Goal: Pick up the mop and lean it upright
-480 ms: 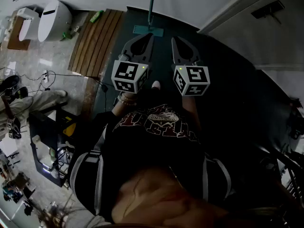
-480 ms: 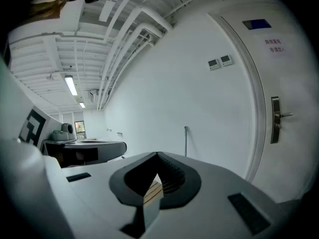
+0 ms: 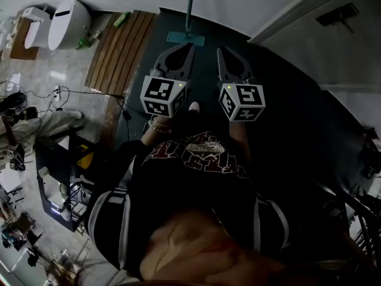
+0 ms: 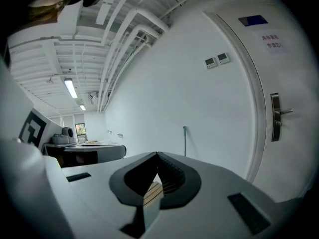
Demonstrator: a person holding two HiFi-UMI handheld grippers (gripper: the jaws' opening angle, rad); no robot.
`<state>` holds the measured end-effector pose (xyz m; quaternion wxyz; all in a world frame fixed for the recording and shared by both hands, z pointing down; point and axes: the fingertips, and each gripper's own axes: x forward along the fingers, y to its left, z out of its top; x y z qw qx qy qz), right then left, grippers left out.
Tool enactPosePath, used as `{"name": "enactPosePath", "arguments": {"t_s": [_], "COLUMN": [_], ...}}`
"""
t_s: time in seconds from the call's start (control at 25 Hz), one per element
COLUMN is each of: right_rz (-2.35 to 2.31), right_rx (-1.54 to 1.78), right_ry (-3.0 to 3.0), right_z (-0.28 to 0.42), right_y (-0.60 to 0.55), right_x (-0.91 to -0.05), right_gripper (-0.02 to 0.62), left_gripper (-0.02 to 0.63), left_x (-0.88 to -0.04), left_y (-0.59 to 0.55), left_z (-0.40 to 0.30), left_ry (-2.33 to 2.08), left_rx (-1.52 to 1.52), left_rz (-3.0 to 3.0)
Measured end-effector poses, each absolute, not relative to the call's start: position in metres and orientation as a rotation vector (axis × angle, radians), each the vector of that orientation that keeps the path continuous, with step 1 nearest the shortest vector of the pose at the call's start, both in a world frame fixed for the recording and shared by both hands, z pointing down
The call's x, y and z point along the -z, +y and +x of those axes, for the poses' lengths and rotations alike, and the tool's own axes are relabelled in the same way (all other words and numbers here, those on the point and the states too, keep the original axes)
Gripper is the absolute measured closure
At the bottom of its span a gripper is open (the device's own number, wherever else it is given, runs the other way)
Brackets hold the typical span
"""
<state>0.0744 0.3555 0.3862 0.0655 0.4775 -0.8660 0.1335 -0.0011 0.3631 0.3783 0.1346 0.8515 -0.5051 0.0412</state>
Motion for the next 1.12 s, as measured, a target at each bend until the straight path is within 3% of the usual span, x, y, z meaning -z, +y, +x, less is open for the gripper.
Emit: {"name": "enactPosePath", "arguments": {"t_s": [0.64,1.12], "right_rz": [1.46,1.499], "right_rx": [-0.439,-0.454], "right_ry": [-2.6,-2.563], "right_z": [0.079,0.044], "right_y": [0.311,0.23], "right_x": [-0.394,-0.402], "right_gripper": [0.577,0.577], "left_gripper": [0.56,0.56], "left_x": [-0.391,-0.399], "left_y": [0.317,0.233], "left_z": [-0.015,-0.043], "left_ry": [-1.497,-1.41], "left_rx": [-0.16,-0.188], "left_rz": [2.429,2.472]}}
